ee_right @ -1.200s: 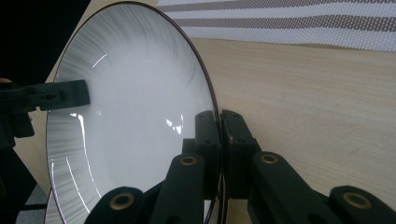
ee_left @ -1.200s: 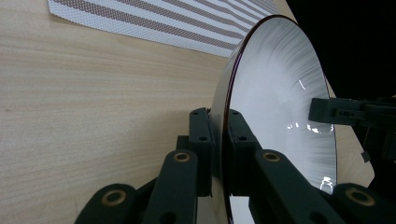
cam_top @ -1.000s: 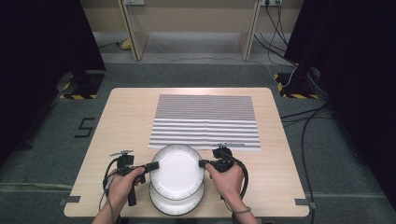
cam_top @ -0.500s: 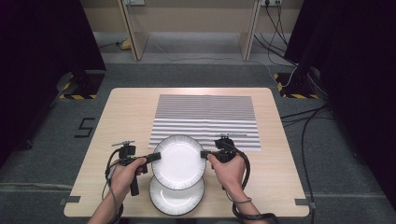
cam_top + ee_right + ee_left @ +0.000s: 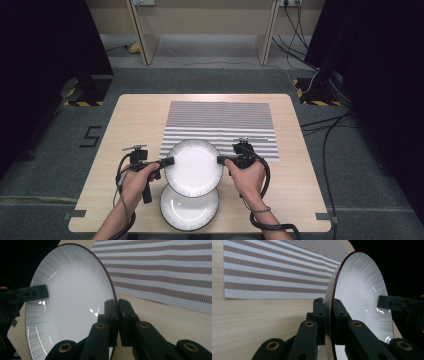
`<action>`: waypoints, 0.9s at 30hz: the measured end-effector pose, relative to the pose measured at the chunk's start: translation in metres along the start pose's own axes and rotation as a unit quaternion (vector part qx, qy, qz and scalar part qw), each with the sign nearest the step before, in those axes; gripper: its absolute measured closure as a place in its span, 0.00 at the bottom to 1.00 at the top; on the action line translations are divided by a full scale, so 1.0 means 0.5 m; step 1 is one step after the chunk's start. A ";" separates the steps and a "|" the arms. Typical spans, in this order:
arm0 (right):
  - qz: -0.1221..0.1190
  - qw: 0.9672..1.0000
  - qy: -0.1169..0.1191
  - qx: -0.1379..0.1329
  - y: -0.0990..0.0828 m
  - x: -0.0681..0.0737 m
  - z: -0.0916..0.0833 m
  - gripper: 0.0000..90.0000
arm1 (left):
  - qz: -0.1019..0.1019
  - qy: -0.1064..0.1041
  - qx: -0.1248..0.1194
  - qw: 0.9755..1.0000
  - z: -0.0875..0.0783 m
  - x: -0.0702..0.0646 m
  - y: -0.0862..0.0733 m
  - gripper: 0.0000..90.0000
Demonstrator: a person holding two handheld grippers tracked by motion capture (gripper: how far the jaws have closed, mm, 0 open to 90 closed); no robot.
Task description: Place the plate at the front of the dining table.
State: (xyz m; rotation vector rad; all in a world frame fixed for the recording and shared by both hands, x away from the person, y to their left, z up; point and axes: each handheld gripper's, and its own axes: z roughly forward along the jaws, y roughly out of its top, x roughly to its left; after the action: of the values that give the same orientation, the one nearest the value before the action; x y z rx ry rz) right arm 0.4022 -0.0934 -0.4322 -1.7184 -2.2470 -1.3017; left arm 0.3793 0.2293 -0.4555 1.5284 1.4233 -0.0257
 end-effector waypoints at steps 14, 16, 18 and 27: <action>0.001 1.000 -0.001 -0.014 0.033 -0.002 -0.003 0.96 | -0.005 0.002 -0.013 1.000 0.008 -0.008 0.036 0.93; 0.000 1.000 -0.002 -0.016 0.039 -0.002 -0.004 0.96 | -0.004 0.002 -0.015 1.000 0.010 -0.009 0.041 0.93; 0.001 1.000 -0.003 -0.018 0.044 -0.003 -0.004 0.96 | -0.002 0.003 -0.017 1.000 0.012 -0.012 0.046 0.93; 0.002 0.999 -0.009 -0.032 0.064 -0.010 -0.005 0.96 | 0.001 -0.004 -0.029 1.000 0.030 -0.010 0.064 0.93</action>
State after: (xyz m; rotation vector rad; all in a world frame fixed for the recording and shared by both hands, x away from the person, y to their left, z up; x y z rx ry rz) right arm 0.4291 -0.0977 -0.4143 -1.7591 -2.2345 -1.3775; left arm 0.4108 0.2221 -0.4401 1.4806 1.4037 0.0101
